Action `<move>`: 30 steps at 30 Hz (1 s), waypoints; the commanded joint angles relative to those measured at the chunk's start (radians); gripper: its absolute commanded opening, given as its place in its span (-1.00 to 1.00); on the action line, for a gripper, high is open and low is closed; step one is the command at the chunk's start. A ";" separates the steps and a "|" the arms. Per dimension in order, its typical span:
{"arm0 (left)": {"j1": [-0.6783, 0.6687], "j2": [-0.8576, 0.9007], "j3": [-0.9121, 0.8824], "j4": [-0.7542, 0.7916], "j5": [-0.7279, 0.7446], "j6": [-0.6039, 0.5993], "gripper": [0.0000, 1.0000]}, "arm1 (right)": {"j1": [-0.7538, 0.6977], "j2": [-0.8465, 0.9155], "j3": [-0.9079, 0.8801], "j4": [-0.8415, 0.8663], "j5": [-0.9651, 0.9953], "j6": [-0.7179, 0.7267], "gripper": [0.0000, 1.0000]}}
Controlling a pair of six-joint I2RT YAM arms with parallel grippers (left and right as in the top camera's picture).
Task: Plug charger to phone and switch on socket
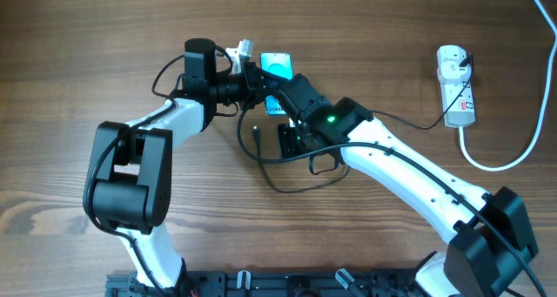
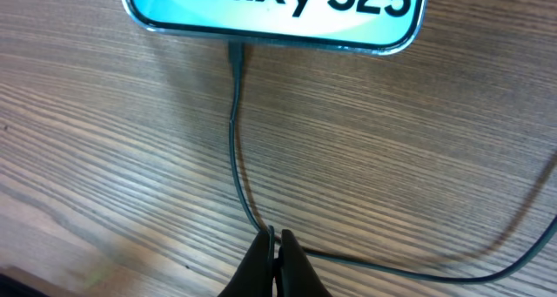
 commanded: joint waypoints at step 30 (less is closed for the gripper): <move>0.229 0.002 0.017 -0.027 -0.092 0.033 -0.92 | 0.161 0.344 0.029 0.383 0.174 -0.092 0.60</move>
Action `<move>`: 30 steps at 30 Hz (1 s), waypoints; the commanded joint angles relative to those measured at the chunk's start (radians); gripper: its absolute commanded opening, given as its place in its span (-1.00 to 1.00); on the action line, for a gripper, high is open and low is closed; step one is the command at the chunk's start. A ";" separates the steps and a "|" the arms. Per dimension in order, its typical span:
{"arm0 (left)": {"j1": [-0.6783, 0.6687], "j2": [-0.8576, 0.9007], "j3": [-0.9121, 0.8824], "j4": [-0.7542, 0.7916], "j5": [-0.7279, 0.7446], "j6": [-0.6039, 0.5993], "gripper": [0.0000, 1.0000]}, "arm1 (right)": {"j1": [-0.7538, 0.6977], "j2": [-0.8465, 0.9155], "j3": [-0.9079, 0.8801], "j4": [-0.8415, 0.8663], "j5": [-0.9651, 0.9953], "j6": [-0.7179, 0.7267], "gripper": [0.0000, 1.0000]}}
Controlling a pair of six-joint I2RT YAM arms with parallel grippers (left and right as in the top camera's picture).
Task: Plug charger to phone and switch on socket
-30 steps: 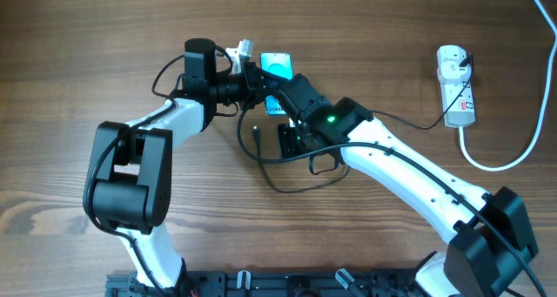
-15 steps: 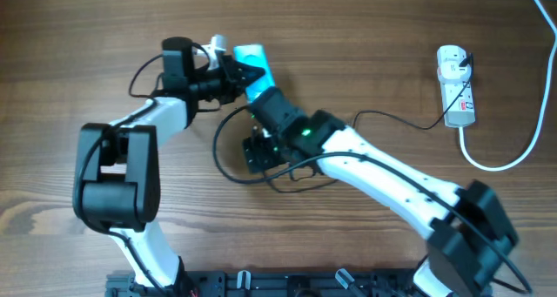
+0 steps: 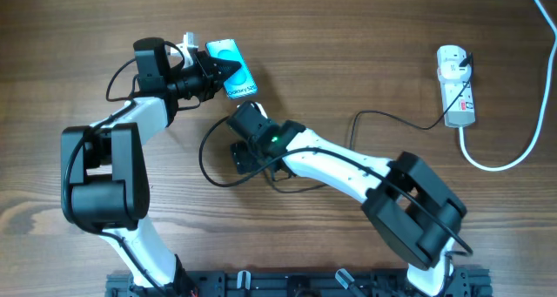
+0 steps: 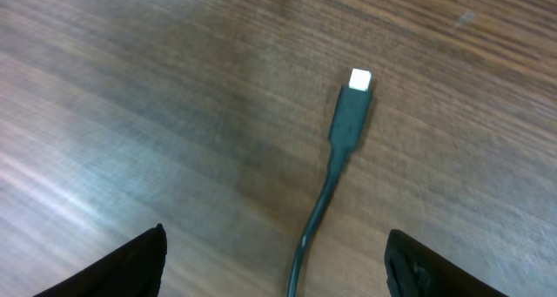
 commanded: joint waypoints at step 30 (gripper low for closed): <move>0.010 0.002 0.017 0.003 0.013 0.020 -0.92 | -0.061 0.101 0.076 -0.011 -0.131 0.072 -0.91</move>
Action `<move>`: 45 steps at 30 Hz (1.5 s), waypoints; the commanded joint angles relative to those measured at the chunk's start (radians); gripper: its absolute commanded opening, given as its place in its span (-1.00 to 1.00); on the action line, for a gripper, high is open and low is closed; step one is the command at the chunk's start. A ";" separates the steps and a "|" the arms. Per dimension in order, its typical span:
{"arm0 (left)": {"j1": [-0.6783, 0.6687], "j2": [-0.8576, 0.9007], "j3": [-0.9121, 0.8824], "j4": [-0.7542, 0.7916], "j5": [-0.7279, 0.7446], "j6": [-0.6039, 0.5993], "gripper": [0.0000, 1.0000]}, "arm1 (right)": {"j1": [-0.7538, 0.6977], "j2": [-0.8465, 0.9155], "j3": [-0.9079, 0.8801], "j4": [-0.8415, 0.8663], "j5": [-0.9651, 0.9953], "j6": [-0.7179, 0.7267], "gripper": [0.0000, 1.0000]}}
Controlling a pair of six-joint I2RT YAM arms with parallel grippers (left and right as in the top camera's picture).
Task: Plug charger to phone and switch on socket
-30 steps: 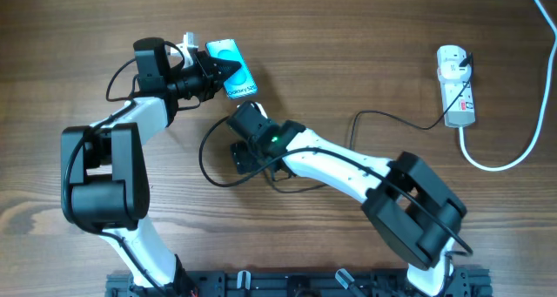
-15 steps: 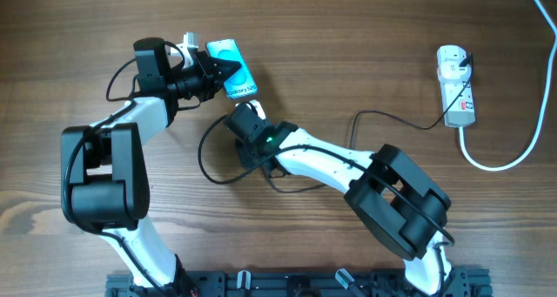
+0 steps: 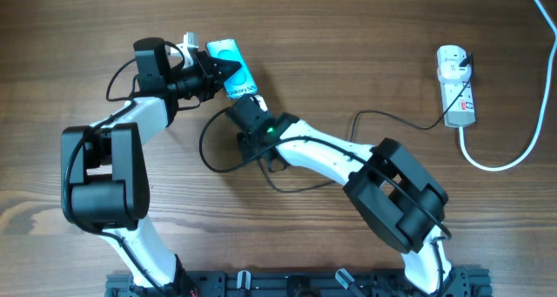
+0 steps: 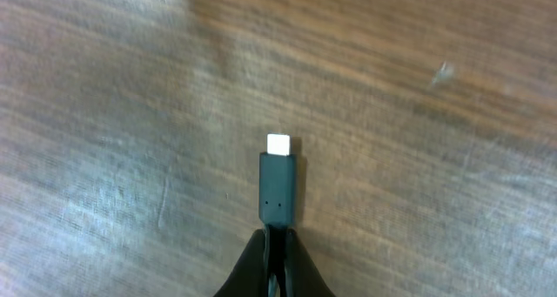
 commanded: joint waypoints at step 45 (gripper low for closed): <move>-0.047 0.002 0.017 0.336 0.201 -0.307 -0.92 | -0.210 -0.367 -0.045 -0.046 -0.461 -0.034 -0.91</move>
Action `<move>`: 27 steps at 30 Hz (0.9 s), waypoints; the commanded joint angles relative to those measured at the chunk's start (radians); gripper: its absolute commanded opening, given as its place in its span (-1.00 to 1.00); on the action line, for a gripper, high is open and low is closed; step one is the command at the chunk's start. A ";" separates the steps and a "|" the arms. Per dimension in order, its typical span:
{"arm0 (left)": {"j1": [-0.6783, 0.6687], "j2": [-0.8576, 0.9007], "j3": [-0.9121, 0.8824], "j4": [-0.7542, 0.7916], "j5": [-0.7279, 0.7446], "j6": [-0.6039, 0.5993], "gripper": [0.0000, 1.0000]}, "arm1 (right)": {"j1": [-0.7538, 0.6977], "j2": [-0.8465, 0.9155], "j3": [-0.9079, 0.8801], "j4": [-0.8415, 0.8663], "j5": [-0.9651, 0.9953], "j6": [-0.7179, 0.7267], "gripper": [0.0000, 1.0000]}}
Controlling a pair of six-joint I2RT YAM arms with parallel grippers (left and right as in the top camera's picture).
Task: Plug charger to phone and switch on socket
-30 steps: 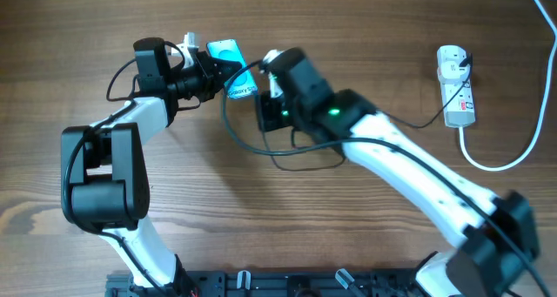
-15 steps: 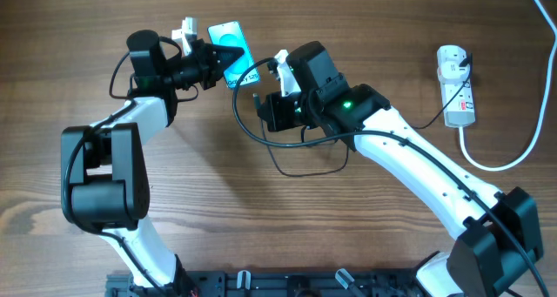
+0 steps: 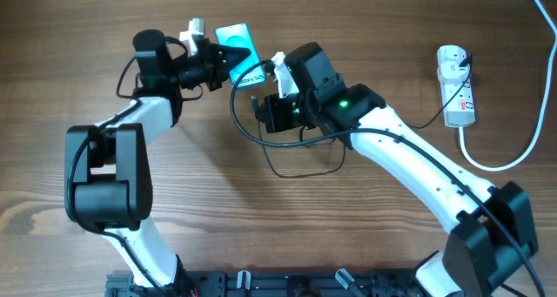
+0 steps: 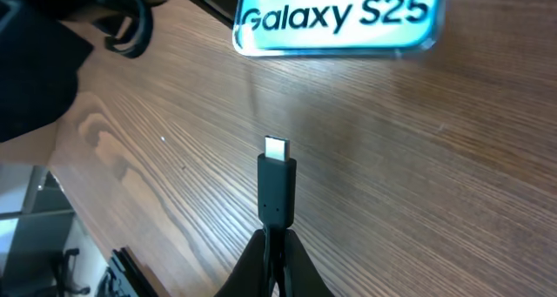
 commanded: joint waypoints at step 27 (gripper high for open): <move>0.061 0.002 0.016 0.003 -0.053 0.045 -0.92 | 0.116 0.095 -0.004 0.074 0.256 -0.156 0.99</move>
